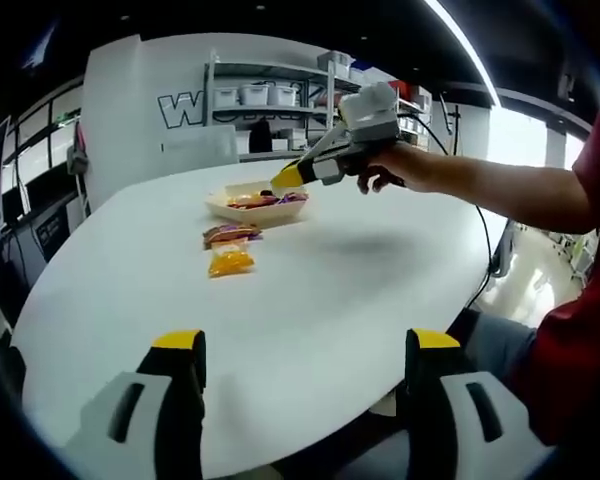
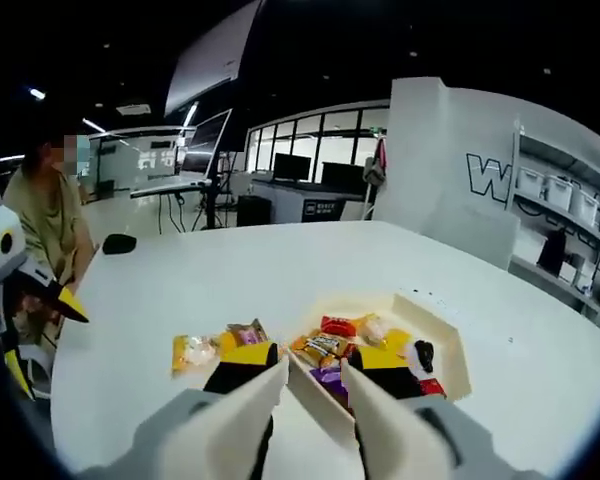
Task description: Place the target food into the container with the food tongs after gripping and lifting it, then release it inside without dropping or visibly crushing the food.
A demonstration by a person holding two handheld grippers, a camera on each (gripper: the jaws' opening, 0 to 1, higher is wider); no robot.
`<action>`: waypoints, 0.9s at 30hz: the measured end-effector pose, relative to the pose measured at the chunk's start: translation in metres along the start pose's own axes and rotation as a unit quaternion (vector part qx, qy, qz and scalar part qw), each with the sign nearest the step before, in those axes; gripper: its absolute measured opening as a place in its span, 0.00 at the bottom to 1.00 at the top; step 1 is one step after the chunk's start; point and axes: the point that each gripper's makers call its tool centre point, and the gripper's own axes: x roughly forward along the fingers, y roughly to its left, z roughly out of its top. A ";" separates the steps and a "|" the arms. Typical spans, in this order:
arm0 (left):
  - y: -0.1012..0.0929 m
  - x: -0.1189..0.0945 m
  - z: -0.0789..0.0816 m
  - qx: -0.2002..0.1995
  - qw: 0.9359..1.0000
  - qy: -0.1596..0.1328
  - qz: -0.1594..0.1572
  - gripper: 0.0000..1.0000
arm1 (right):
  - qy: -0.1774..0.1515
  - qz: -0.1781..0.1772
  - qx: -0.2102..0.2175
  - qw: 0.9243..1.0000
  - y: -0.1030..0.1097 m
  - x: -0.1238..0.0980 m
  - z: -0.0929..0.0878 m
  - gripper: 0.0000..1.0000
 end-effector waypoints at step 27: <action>-0.005 0.008 0.004 0.009 1.000 0.005 -0.012 0.80 | -0.004 0.025 0.010 1.000 0.032 -0.003 -0.003 0.25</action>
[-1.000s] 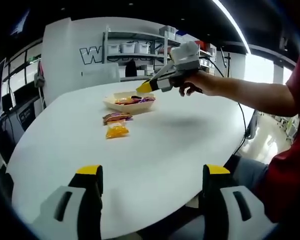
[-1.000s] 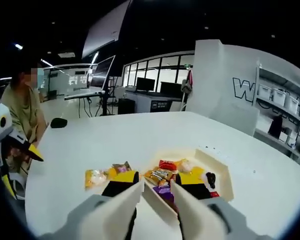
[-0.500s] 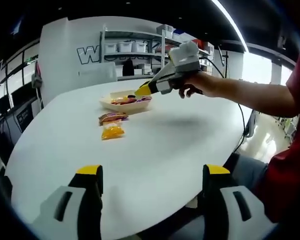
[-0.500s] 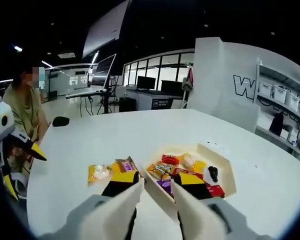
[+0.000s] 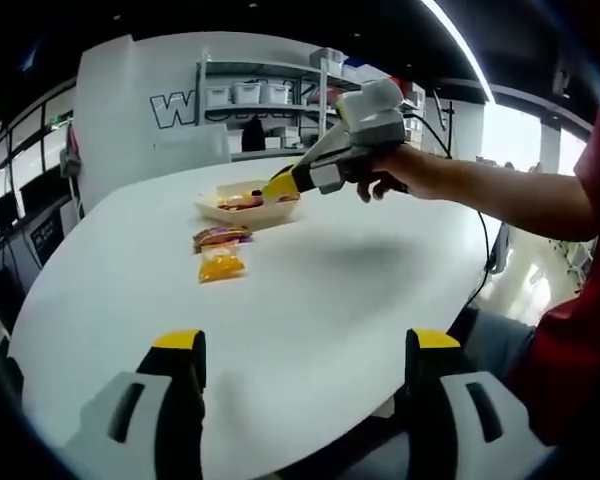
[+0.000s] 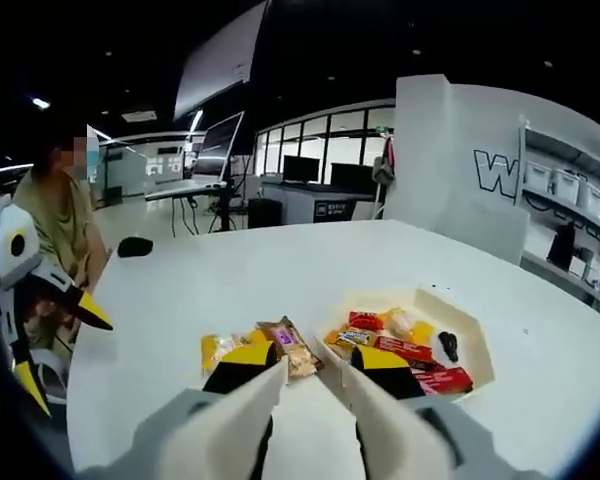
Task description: Place the target food into the container with the food tongs after gripping and lifting it, then release it inside without dropping or visibly crushing the food.
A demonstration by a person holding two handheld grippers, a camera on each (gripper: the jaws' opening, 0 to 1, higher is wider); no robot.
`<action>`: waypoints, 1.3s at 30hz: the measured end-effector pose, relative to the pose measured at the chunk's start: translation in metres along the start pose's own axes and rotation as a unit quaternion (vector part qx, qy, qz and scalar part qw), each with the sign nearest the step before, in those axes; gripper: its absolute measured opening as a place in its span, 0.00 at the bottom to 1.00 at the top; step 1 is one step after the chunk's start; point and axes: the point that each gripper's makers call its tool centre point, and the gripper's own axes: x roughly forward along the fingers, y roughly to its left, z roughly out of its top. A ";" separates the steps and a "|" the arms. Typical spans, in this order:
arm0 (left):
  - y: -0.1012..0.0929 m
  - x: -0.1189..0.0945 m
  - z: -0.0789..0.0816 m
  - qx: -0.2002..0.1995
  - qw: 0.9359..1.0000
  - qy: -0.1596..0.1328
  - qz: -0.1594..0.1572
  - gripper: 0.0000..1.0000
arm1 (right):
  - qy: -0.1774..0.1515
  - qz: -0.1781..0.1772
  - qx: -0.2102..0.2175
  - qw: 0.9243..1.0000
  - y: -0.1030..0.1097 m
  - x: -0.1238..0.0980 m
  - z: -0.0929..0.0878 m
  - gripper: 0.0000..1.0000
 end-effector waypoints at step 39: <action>0.003 -0.008 -0.003 -0.003 1.000 -0.002 0.008 0.78 | 0.001 0.115 -0.053 0.992 0.107 0.045 -0.004 0.26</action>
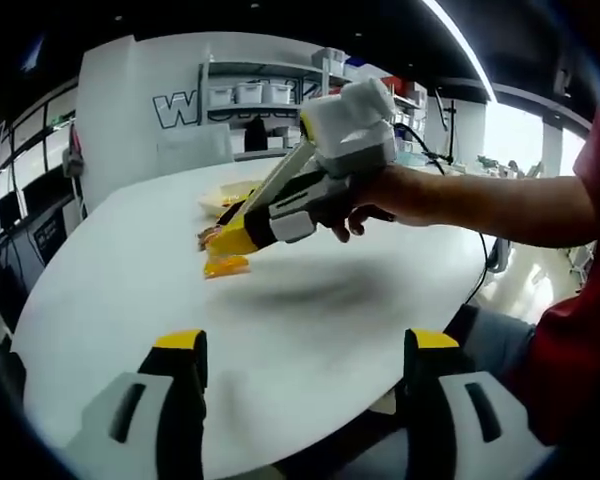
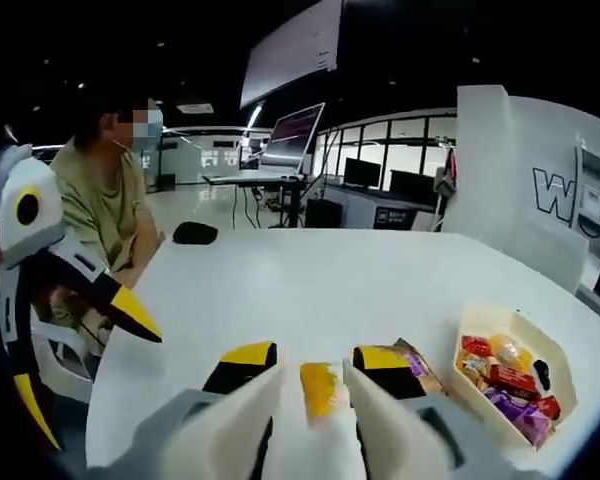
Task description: Place the target food into the container with the food tongs after gripping and lifting it, then release it inside without dropping or visibly crushing the food.
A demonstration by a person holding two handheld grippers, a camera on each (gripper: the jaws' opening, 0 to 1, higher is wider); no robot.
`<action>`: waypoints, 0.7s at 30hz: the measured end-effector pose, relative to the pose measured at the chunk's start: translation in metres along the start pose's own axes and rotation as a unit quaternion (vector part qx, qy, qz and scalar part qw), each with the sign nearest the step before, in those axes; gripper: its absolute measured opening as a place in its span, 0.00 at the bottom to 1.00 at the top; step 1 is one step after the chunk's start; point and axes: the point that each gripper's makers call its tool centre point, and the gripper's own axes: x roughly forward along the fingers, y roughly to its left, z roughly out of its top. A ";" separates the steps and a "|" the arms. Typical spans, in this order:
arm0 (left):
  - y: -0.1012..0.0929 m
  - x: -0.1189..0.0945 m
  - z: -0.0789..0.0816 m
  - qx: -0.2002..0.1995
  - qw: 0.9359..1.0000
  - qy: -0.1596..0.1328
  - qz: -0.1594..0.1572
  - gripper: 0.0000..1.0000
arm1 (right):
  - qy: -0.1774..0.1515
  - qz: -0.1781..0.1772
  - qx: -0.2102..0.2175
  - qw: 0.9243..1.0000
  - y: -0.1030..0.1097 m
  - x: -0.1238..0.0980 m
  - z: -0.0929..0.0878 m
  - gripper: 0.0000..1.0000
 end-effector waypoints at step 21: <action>0.000 -0.005 0.000 0.003 1.000 -0.003 0.001 0.78 | 0.021 0.011 0.017 1.000 0.011 -0.009 -0.011 0.25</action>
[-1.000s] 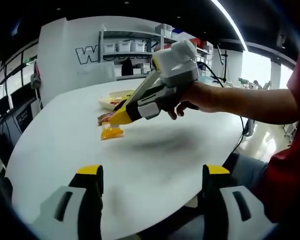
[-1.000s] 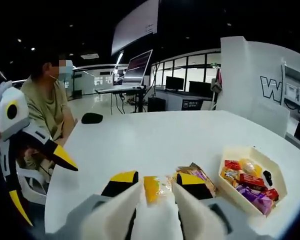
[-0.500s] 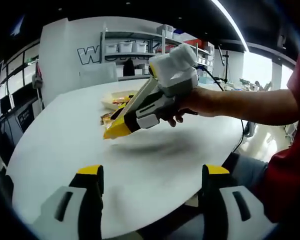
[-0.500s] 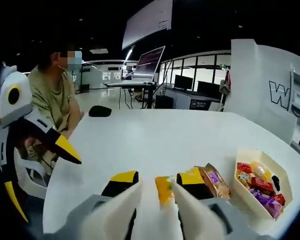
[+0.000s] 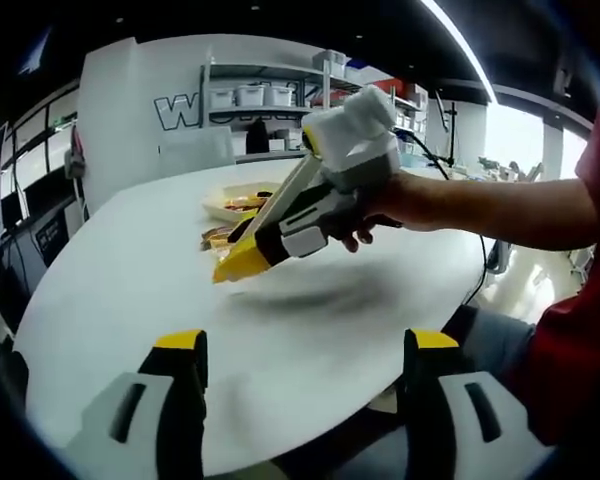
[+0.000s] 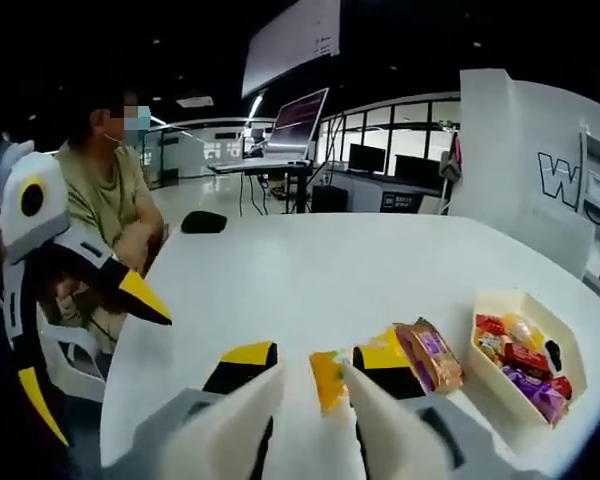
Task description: Place the target food into the container with the food tongs after gripping and lifting it, then release it inside without dropping or visibly crushing the food.
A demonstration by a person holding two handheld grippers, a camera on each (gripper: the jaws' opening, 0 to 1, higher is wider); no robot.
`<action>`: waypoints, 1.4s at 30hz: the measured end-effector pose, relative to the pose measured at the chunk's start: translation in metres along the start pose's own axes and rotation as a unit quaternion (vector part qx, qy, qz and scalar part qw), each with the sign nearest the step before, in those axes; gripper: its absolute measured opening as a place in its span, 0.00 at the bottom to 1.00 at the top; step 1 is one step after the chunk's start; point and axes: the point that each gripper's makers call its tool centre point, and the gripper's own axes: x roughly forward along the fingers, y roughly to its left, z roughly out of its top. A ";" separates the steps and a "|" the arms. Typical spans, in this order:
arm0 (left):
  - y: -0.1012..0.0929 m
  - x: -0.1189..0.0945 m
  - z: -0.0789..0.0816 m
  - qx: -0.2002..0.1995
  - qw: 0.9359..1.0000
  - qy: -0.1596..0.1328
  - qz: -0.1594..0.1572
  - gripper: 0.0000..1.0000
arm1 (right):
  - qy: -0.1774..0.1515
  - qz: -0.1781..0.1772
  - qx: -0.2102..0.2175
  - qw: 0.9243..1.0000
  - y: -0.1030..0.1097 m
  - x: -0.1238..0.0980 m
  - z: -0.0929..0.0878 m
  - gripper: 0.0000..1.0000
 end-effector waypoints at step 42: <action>-0.037 0.020 0.003 0.032 0.998 0.019 -0.042 0.77 | 0.011 -0.103 0.005 0.995 -0.065 -0.099 -0.039 0.26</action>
